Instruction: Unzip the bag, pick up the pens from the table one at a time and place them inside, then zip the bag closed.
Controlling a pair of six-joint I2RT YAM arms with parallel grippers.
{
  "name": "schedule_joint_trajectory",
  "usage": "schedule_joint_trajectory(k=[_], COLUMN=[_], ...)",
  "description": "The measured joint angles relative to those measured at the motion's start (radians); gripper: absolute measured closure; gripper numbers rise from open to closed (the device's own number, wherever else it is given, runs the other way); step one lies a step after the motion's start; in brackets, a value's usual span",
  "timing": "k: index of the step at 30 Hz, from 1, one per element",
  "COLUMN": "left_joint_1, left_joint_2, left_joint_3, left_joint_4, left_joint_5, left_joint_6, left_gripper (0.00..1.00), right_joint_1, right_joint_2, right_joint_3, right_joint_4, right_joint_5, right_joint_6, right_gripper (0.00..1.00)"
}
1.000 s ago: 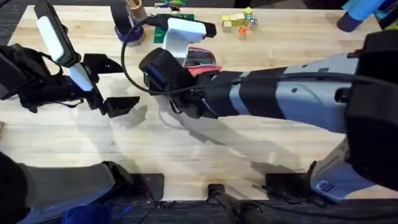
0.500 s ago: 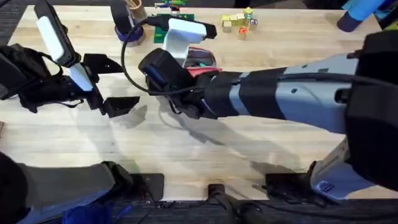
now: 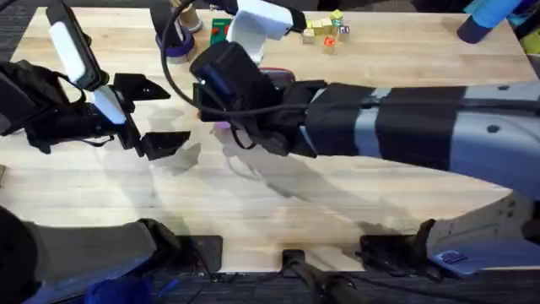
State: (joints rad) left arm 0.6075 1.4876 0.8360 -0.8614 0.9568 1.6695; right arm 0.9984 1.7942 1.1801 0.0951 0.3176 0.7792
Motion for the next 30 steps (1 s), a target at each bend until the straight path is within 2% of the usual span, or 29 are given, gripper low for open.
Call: schedule_joint_trajectory(k=[6,12,17,22,27,30], left_joint_1=[0.0,-0.012,-0.072,-0.124,-0.162,-0.188], left_joint_2=[0.0,0.018,0.14,0.244,0.275,0.275], left_joint_3=[0.0,0.0,0.0,0.0,0.0,0.0], left_joint_4=[-0.005,-0.004,0.036,0.123,0.2,0.238], left_joint_5=[0.045,0.095,0.127,0.233,0.326,0.352], left_joint_6=[0.0,0.0,-0.001,0.0,-0.001,-0.001], left_gripper=[0.007,0.007,0.008,0.009,0.027,0.09], right_joint_1=[-0.03,-0.041,-0.046,-0.05,-0.055,-0.058], right_joint_2=[-0.001,-0.001,-0.001,-0.001,-0.001,-0.001], right_joint_3=[0.0,0.0,0.0,0.0,0.0,0.0], right_joint_4=[-0.008,-0.008,-0.008,-0.008,-0.008,-0.007], right_joint_5=[-0.092,-0.124,-0.13,-0.133,-0.139,-0.14], right_joint_6=[0.003,0.003,0.003,0.003,0.003,0.003], right_gripper=[0.971,0.97,0.97,0.971,0.97,0.97])
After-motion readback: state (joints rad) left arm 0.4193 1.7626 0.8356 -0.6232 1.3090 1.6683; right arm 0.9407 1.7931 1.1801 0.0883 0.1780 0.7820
